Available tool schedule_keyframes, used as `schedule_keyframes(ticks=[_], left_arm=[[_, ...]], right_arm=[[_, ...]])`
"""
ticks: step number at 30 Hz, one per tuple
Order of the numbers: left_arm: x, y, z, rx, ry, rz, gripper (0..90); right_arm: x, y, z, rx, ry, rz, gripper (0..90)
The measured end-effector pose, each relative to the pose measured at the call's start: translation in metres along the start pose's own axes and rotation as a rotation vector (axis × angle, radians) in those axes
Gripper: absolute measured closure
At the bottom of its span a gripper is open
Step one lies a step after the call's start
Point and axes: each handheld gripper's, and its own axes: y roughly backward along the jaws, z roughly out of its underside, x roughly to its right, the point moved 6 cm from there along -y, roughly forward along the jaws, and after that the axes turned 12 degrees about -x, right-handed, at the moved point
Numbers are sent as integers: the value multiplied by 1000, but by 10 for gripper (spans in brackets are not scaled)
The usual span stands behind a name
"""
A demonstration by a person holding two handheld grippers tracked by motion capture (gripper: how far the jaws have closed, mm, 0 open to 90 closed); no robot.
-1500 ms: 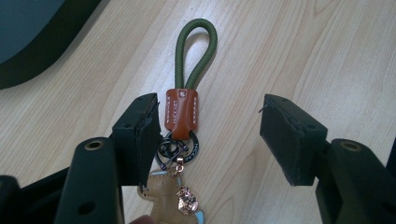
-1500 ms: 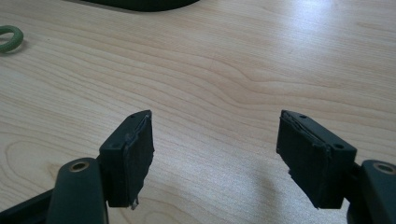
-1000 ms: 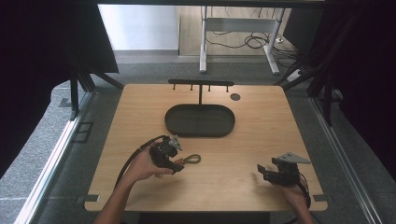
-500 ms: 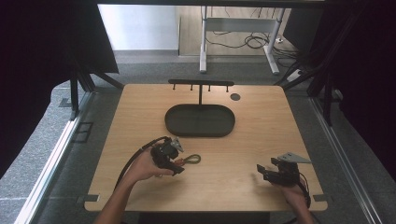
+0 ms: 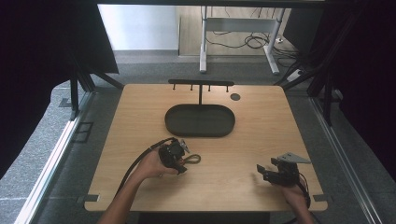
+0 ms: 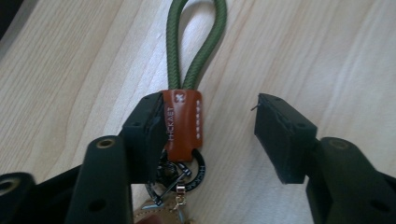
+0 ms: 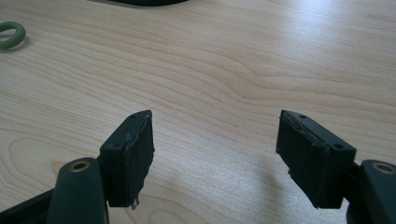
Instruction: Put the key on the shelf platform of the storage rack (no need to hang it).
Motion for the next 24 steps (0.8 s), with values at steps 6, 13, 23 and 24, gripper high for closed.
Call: schedule_keyframes(ticks=[6, 13, 23, 24], left_arm=[[-5, -3, 0, -9, 21, -11, 519], [-9, -2, 0, -9, 62, -18, 614], [-13, -6, 2, -28, 98, -25, 644], [-13, -6, 2, -26, 97, -27, 644]], right_arm=[[-1, -1, 0, -5, 7, 2, 284], [-1, -1, 0, -5, 4, 4, 284], [-1, -1, 0, -4, 6, 5, 284], [-1, -1, 0, -4, 6, 6, 285]])
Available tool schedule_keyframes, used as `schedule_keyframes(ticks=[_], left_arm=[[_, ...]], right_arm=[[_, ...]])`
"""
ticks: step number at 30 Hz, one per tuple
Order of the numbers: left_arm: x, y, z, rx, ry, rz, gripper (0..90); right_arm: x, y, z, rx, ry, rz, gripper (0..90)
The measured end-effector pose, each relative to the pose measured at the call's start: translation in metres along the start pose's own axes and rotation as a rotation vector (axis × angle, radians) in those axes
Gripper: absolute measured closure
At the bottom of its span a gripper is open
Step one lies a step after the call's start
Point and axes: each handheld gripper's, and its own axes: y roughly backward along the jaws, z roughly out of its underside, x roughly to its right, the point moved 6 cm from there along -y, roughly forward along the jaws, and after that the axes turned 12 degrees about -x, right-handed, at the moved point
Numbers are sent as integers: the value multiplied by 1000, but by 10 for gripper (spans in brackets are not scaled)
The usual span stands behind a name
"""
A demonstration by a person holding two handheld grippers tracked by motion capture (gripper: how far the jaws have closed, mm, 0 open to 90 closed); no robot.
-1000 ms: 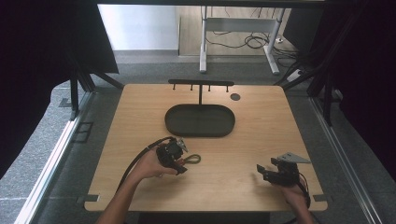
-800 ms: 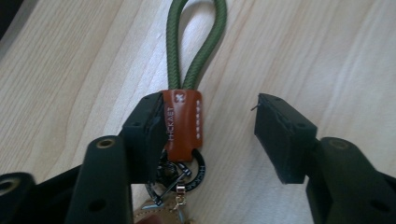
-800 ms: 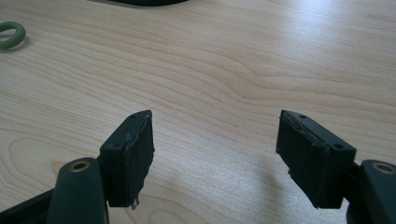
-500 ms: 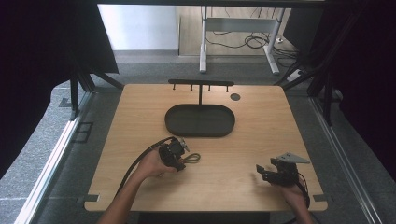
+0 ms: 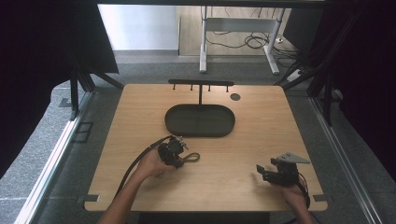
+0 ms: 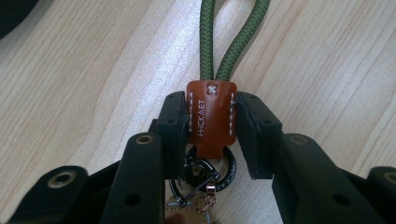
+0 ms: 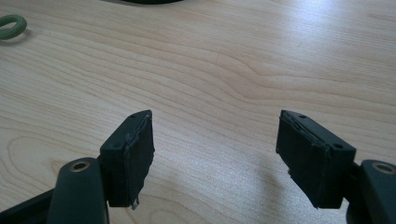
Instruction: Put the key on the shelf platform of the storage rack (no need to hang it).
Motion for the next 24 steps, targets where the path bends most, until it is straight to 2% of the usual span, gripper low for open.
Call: schedule_keyframes(ticks=[3, 5, 10, 16, 24], left_arm=[[-1, 0, 0, 0, 5, -2, 652], [-5, 0, 1, 2, 32, -12, 655], [-9, 0, 2, 0, 61, -20, 657], [-13, 0, 3, 1, 75, -24, 659], [-11, 0, 3, -1, 63, -15, 635]], right_arm=[[0, 0, 0, -2, 1, 1, 285], [0, 0, 0, -3, 1, 0, 285], [0, -1, 1, -5, -1, 1, 285], [0, -1, 1, -8, 0, 3, 286], [0, -3, 2, -15, -1, 3, 287]])
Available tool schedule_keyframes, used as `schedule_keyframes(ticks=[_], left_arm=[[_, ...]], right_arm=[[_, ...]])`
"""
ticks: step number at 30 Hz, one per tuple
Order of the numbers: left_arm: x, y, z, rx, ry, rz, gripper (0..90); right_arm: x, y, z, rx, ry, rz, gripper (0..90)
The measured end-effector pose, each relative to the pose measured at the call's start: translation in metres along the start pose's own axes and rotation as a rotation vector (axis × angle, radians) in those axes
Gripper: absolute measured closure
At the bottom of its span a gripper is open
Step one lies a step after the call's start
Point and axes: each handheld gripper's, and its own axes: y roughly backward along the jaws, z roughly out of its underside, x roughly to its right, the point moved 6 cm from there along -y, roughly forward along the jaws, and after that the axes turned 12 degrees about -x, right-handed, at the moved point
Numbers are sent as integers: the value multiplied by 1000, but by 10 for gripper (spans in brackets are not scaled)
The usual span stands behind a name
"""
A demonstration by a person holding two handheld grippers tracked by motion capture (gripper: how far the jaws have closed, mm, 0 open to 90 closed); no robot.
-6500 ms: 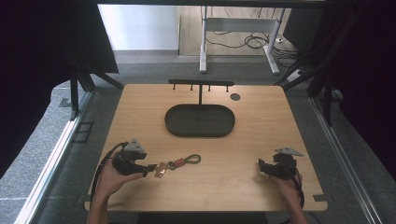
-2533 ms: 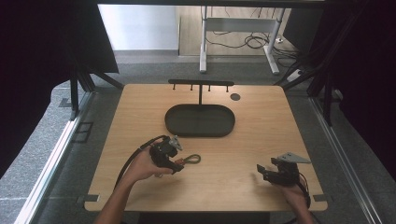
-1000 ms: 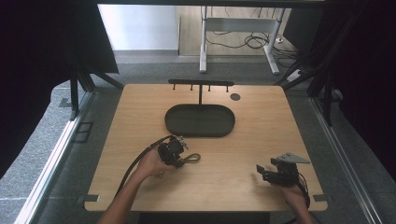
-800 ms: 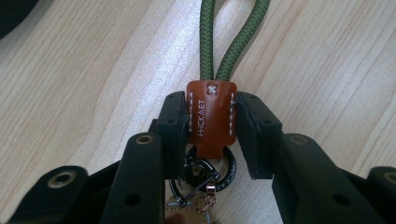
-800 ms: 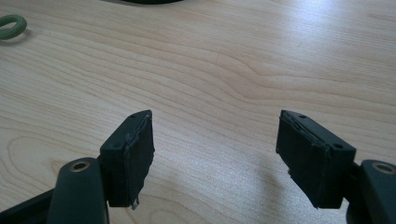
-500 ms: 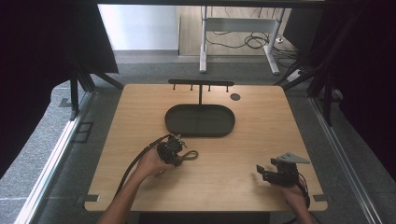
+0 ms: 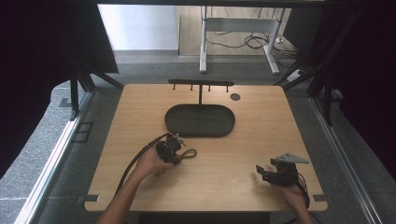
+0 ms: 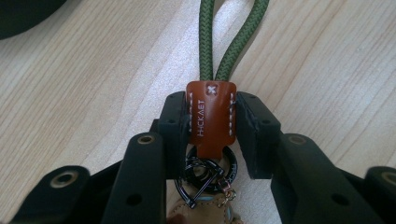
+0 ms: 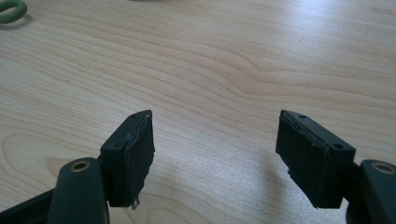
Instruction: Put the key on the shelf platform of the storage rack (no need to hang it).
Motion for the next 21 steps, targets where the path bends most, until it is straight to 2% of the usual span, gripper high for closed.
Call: schedule_keyframes(ticks=[5, 10, 14, 17, 21], left_arm=[[-1, 0, -1, -5, -5, 5, 601], [-1, 0, 0, -12, -9, 36, 660], [0, 1, 0, -33, -27, 20, 665], [0, 2, -1, -31, -28, 11, 669], [-1, 9, -1, -1, -21, 28, 670]], right_arm=[[-1, 0, 0, 0, 0, -1, 287], [0, 0, 0, 3, -1, 1, 287], [0, 0, 0, 2, -1, 0, 287], [0, 0, 0, 1, 0, 0, 287], [1, 0, 0, 3, -5, 1, 288]])
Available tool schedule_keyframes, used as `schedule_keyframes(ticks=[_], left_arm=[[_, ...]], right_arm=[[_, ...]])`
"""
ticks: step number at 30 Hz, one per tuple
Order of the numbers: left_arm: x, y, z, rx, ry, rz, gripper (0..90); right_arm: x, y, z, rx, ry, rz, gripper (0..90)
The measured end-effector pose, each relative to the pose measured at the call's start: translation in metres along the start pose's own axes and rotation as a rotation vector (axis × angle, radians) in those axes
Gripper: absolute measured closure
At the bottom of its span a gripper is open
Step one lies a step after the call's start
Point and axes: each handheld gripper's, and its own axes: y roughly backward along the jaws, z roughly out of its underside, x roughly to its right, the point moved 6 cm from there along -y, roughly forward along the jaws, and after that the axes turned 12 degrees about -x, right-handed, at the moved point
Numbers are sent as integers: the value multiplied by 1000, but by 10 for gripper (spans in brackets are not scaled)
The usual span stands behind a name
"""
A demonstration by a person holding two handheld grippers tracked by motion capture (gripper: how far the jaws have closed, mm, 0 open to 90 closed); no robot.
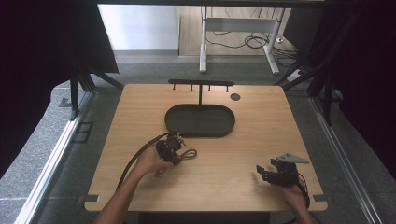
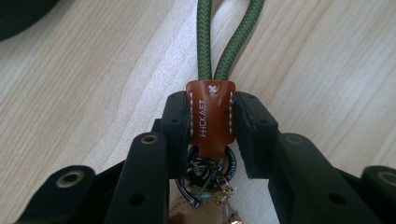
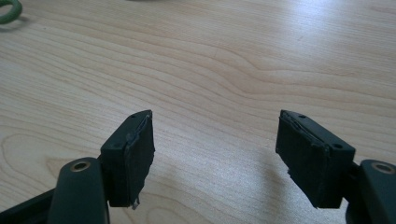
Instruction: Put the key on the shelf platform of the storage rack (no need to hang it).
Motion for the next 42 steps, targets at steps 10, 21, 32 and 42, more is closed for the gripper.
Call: schedule_keyframes(ticks=[10, 21, 32, 42], left_arm=[[4, 54, 6, 130, -25, 16, 670], [6, 83, 9, 211, -42, 31, 670], [5, 94, 14, 230, -46, 24, 670], [7, 97, 14, 239, -54, 25, 669]], right_arm=[[0, 0, 0, 0, -1, 1, 288], [0, -3, 2, -11, 6, 8, 289], [3, -3, 4, -15, -4, 13, 290], [2, -5, 6, -25, -4, 13, 290]])
